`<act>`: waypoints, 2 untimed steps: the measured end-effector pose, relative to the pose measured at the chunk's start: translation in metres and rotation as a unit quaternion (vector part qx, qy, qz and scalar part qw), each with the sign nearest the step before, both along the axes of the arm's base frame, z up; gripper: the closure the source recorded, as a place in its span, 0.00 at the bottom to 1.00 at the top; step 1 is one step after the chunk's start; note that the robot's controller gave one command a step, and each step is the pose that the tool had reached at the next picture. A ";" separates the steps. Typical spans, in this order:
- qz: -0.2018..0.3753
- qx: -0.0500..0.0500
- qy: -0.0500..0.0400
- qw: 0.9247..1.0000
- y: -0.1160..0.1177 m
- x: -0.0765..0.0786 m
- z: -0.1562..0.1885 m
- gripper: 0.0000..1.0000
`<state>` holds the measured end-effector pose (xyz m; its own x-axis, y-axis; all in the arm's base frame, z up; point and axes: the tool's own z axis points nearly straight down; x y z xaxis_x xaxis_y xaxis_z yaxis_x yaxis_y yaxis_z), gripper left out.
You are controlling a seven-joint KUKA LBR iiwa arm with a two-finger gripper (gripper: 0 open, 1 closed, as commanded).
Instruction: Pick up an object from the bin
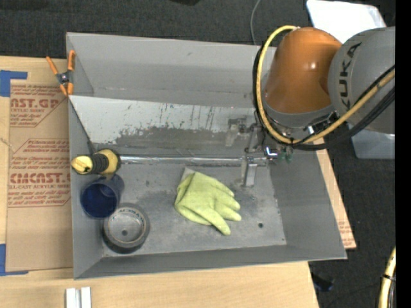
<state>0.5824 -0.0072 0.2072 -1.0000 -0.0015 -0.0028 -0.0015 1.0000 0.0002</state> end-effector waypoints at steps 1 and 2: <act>0.000 0.000 0.000 1.000 0.000 0.000 0.000 0.00; -0.070 0.001 -0.003 0.998 -0.001 0.007 -0.032 0.00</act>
Offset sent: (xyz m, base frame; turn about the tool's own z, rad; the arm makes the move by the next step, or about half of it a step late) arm 0.0089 -0.0011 -0.0510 0.2072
